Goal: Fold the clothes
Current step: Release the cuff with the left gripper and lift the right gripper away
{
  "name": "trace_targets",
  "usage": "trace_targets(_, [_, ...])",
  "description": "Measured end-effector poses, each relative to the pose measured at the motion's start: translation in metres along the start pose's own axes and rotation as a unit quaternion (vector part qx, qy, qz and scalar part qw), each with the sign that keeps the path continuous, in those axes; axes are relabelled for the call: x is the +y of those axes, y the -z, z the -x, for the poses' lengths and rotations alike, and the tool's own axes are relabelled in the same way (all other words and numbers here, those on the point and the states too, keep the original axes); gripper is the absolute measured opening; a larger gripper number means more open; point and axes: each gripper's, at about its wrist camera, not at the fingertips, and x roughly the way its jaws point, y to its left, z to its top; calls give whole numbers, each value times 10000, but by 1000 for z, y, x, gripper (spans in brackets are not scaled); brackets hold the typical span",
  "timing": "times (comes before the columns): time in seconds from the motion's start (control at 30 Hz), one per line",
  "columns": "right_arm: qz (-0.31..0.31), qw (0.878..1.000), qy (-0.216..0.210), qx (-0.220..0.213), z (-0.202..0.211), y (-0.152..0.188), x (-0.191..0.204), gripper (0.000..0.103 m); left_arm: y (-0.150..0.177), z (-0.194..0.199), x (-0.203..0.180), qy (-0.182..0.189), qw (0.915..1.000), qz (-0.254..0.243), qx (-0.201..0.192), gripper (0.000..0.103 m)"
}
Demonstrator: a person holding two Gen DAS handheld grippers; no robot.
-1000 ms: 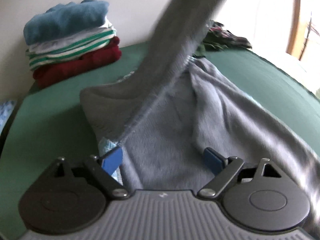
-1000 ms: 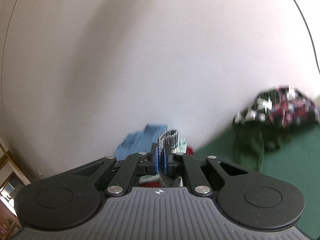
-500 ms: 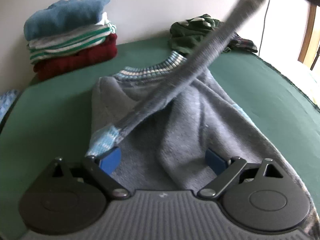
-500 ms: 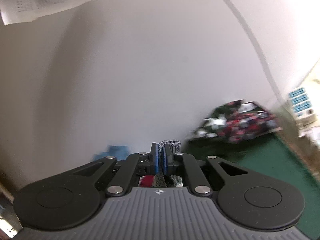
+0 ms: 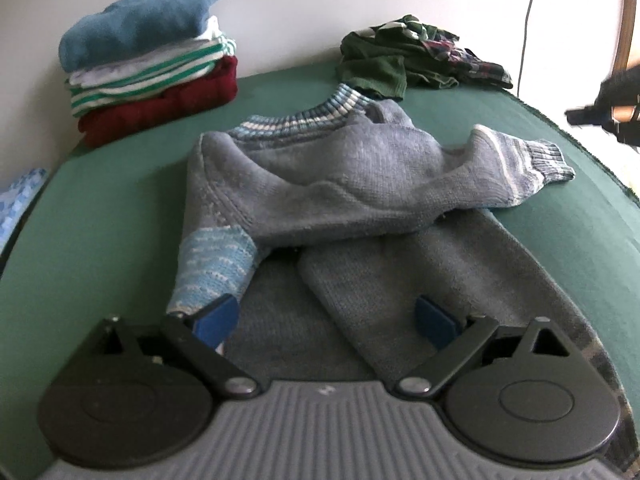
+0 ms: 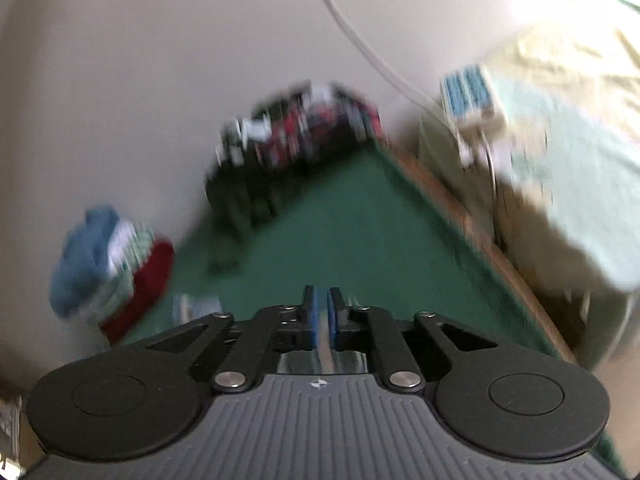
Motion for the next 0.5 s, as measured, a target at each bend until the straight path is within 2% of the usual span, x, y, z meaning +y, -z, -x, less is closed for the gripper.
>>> trace_targets(0.03, [-168, 9998, 16, 111, -5, 7, -4, 26, -1, 0, 0, -4, 10000, 9, -2, 96])
trace_targets(0.1, [-524, 9983, 74, 249, -10, 19, -12, 40, -2, -1, 0, 16, 10000, 42, -9, 96])
trace_targets(0.27, [-276, 9995, 100, 151, -17, 19, 2, 43, -5, -2, 0, 65, 9999, 123, -24, 98])
trace_targets(0.37, [110, 9999, 99, 85, -29, 17, 9, 37, -7, -3, 0, 94, 9998, 172, -34, 98])
trace_targets(0.4, [276, 9995, 127, 85, -33, 16, 12, 30, -8, -3, 0, 104, 9998, 189, -37, 98])
trace_targets(0.43, [442, 9989, 156, 87, -37, 16, 14, 19, -9, -4, 0, 114, 9997, 205, -40, 98])
trace_targets(0.5, [606, 9981, 113, -53, -31, 14, 17, 11, -10, -4, -1, 127, 9997, 224, -50, 98])
